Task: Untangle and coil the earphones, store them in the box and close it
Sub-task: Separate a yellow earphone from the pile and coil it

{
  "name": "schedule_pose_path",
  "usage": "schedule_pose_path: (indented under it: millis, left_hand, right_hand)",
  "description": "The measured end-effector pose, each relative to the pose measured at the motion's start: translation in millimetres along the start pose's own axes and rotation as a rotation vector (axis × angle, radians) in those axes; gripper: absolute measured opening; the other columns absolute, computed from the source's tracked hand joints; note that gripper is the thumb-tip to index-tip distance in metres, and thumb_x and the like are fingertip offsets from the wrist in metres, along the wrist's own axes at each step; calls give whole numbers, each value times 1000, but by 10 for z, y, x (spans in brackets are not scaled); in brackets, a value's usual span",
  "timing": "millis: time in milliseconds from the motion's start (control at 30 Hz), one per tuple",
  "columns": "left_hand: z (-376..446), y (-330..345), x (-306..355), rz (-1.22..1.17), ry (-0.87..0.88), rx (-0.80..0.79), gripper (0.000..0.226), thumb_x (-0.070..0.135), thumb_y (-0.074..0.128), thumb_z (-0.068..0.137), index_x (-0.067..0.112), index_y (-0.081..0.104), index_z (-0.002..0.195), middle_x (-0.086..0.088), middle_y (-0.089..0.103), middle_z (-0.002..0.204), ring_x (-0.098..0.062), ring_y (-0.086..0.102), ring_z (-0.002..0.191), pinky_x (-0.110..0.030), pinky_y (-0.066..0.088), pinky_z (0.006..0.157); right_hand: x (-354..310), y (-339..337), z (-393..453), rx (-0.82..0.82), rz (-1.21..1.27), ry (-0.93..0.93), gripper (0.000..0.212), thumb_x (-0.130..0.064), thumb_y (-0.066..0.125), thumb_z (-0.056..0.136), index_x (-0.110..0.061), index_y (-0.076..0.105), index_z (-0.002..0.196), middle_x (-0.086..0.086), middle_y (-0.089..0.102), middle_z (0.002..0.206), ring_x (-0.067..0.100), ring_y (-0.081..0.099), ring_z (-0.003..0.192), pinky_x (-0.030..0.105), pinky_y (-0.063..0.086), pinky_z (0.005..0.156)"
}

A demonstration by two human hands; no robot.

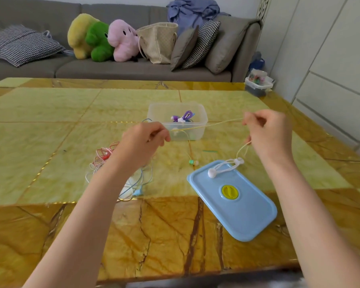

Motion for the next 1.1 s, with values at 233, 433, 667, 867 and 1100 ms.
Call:
schedule_pose_path:
  millis: [233,433,667,867,1100]
  left_hand:
    - [-26,134,170,10,68,-46,23,15,50,94,23,58,73,12,58,62,-1,53,55,-9,37,55]
    - [22,285,310,47,140,-25,20,16,51,94,10,66,82,7,60,67,2,49,53,-9,34,53]
    - [52,290,205,152,48,-79,19,19,49,95,13,67,91,5,52,68,-4,37,52,-28,30,58]
    - [39,213,-29,136,-109,-71,23,9,45,94,12,68,94,-1,58,77,-7,41,49,-14,31,45]
    - [66,221,195,-96,-48,55,23,17,46,96,20,67,87,6,59,66,-1,45,45,-10,32,43]
  right_hand:
    - [-139,324,-287,-578,35,2,32,-9,43,95,-22,53,122,-9,55,126,16,61,43,17,31,32]
    - [-293,361,-295,-567,206,14,11,-17,68,84,-7,68,85,-5,62,62,10,52,39,21,39,40]
    - [-205,137,-81,-82,335,-8,22,-11,61,87,-23,57,69,-9,49,52,1,42,36,17,37,44]
    - [-54,-57,-11,154,578,187,21,-14,45,96,-22,46,76,-8,42,58,4,38,36,17,29,39]
    - [18,136,-122,-403,-185,124,44,-16,53,91,-15,41,133,5,54,127,25,67,86,32,50,76]
Point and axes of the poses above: each hand's wrist, its own z-axis towards the middle knuckle, its own y-axis out of the palm, x = y × z, the point moved 2 cm from there along z, towards the middle knuckle
